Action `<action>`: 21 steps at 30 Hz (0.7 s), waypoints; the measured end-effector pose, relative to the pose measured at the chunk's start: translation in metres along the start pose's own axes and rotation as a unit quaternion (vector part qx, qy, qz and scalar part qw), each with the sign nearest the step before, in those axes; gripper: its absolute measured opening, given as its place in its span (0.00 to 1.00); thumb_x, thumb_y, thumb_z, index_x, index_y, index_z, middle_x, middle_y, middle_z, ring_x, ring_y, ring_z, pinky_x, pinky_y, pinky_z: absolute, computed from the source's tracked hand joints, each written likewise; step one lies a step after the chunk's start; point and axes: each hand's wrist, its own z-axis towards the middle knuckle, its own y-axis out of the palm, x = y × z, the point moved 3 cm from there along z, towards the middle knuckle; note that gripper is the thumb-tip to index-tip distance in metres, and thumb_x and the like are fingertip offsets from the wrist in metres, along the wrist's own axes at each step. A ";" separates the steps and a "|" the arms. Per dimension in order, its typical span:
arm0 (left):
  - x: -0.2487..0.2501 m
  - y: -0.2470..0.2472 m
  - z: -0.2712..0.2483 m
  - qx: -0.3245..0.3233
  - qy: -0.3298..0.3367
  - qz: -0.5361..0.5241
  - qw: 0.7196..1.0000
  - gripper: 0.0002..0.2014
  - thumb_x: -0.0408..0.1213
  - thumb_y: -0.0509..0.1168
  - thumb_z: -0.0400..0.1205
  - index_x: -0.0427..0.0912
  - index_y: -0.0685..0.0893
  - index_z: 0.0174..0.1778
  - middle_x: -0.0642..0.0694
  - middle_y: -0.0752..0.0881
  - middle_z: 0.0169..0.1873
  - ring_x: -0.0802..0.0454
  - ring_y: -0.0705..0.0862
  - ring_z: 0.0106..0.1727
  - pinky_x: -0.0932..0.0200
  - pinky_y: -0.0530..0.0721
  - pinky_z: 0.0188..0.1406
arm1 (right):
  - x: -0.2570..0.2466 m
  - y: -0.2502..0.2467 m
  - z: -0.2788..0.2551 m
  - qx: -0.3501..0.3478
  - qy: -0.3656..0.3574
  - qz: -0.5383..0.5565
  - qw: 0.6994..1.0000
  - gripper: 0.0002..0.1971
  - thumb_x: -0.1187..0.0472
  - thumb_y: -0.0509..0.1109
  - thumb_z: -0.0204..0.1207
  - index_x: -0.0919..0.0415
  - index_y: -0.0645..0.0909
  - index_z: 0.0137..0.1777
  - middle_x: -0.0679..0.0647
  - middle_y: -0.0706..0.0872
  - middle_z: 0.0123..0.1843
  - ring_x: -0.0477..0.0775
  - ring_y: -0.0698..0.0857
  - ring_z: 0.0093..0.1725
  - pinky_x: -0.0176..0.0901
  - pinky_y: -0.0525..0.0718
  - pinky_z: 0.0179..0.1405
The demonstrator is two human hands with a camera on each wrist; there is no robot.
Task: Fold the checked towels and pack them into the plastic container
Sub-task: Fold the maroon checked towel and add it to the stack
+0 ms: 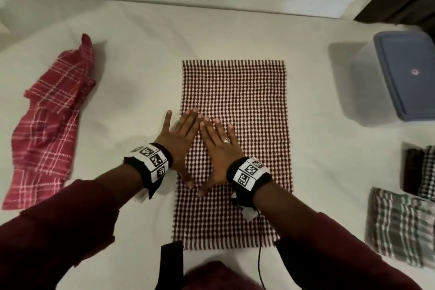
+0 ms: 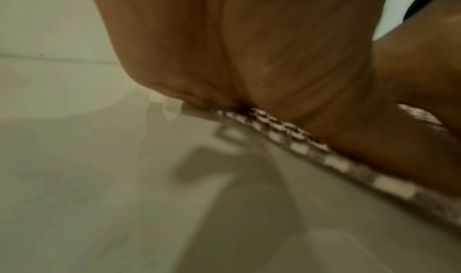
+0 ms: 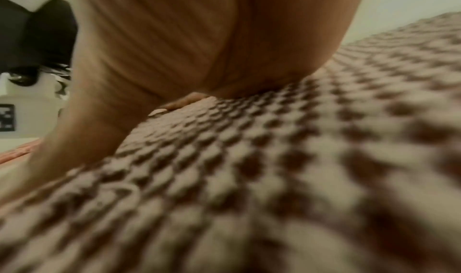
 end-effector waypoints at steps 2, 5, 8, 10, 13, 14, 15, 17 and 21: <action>-0.001 -0.001 0.000 0.005 0.005 -0.002 1.000 0.84 0.86 0.59 0.38 0.37 0.17 0.72 0.37 0.17 0.73 0.41 0.20 0.76 0.24 0.26 0.71 | 0.021 0.001 -0.010 0.007 0.013 0.018 1.000 0.82 0.17 0.70 0.37 0.54 0.21 0.79 0.52 0.21 0.81 0.58 0.21 0.78 0.68 0.27 0.76; -0.003 -0.001 0.000 0.007 0.009 -0.012 1.000 0.85 0.85 0.59 0.36 0.39 0.17 0.73 0.39 0.16 0.72 0.41 0.19 0.76 0.24 0.26 0.71 | 0.062 0.001 -0.033 0.018 0.063 0.046 0.997 0.81 0.15 0.67 0.38 0.50 0.19 0.78 0.49 0.18 0.79 0.57 0.19 0.77 0.67 0.24 0.75; -0.003 -0.003 -0.001 0.002 0.008 -0.016 1.000 0.86 0.86 0.59 0.34 0.40 0.16 0.72 0.39 0.14 0.72 0.42 0.17 0.74 0.24 0.26 0.70 | 0.103 0.000 -0.060 0.034 0.148 0.072 0.986 0.81 0.14 0.65 0.38 0.52 0.16 0.76 0.50 0.16 0.78 0.55 0.18 0.77 0.65 0.26 0.77; -0.004 -0.006 -0.002 -0.006 0.006 -0.012 1.000 0.85 0.86 0.60 0.36 0.40 0.15 0.71 0.38 0.15 0.72 0.41 0.16 0.74 0.24 0.25 0.70 | 0.116 0.000 -0.072 0.041 0.192 0.095 0.976 0.82 0.14 0.65 0.38 0.55 0.17 0.77 0.53 0.18 0.79 0.56 0.20 0.78 0.65 0.28 0.78; 0.004 -0.010 -0.019 0.004 0.001 -0.015 1.000 0.84 0.85 0.62 0.40 0.41 0.13 0.69 0.36 0.16 0.73 0.39 0.16 0.72 0.23 0.22 0.66 | 0.094 0.004 -0.085 0.044 0.180 0.088 0.979 0.83 0.13 0.64 0.38 0.60 0.18 0.77 0.58 0.18 0.79 0.59 0.19 0.77 0.64 0.29 0.79; 0.010 -0.009 -0.028 0.009 0.000 -0.019 1.000 0.83 0.83 0.64 0.42 0.40 0.14 0.70 0.36 0.15 0.71 0.38 0.15 0.72 0.24 0.21 0.65 | 0.078 0.008 -0.089 0.043 0.153 0.083 0.984 0.82 0.13 0.64 0.38 0.60 0.17 0.76 0.57 0.16 0.78 0.59 0.18 0.77 0.64 0.28 0.78; 0.018 -0.002 -0.040 0.015 0.001 -0.017 1.000 0.82 0.81 0.67 0.46 0.39 0.14 0.70 0.35 0.14 0.70 0.38 0.15 0.72 0.25 0.19 0.63 | 0.057 0.013 -0.094 0.042 0.119 0.076 0.989 0.82 0.13 0.64 0.39 0.59 0.16 0.76 0.56 0.15 0.77 0.59 0.17 0.76 0.63 0.26 0.78; 0.042 0.024 -0.067 0.013 0.018 -0.007 1.000 0.78 0.75 0.70 0.55 0.35 0.17 0.72 0.34 0.17 0.72 0.38 0.18 0.73 0.29 0.17 0.63 | 0.014 0.027 -0.102 0.032 0.049 0.058 0.997 0.81 0.15 0.67 0.42 0.59 0.17 0.76 0.57 0.15 0.77 0.59 0.17 0.76 0.60 0.24 0.76; 0.083 0.079 -0.112 -0.029 0.042 -0.019 0.999 0.74 0.77 0.66 0.59 0.32 0.24 0.75 0.33 0.23 0.76 0.38 0.22 0.76 0.28 0.24 0.71 | -0.058 0.067 -0.098 0.007 -0.037 -0.008 0.999 0.81 0.18 0.70 0.43 0.63 0.25 0.81 0.60 0.24 0.82 0.61 0.24 0.80 0.65 0.32 0.80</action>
